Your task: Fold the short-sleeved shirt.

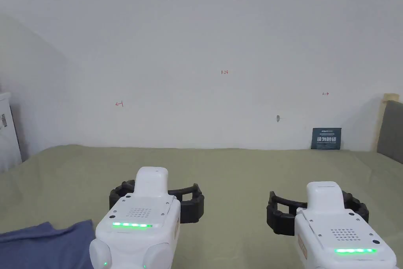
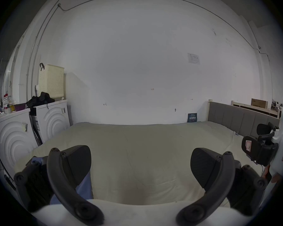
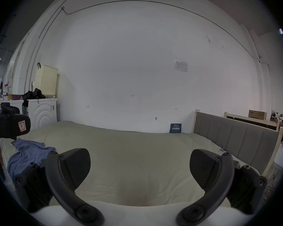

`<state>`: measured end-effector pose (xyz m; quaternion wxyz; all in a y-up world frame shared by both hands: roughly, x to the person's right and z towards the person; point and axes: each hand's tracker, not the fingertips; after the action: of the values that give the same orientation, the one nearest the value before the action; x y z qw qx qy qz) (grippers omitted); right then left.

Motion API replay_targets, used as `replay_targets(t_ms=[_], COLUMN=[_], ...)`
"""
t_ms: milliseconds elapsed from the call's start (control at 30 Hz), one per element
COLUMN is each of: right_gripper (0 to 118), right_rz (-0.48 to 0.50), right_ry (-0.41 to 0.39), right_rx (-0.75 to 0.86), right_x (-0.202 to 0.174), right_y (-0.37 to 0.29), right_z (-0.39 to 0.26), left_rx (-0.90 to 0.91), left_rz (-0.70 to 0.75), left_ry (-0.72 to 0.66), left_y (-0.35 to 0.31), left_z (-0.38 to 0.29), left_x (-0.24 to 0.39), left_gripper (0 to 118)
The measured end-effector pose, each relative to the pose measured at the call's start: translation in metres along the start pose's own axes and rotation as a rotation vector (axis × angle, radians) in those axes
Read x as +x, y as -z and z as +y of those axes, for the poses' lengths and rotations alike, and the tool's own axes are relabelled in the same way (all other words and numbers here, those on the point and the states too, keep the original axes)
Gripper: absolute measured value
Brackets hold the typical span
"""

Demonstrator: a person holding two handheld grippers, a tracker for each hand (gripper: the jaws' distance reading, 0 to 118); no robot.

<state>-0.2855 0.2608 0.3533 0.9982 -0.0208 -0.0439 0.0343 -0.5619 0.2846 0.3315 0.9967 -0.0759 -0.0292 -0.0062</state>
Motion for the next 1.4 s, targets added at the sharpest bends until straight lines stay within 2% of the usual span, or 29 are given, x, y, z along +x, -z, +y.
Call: replay_targets(t_ms=[1400], right_gripper=[118], right_rz=[0.006], right_ry=[-0.027], right_rx=[0.007], right_x=[-0.007], right_y=[-0.0056], right_z=[0.0036], left_rx=[-0.001], left_rz=[0.008], left_ry=[-0.003], left_y=[-0.005], left_z=[0.0031], left_x=[-0.0025], left_gripper=[118])
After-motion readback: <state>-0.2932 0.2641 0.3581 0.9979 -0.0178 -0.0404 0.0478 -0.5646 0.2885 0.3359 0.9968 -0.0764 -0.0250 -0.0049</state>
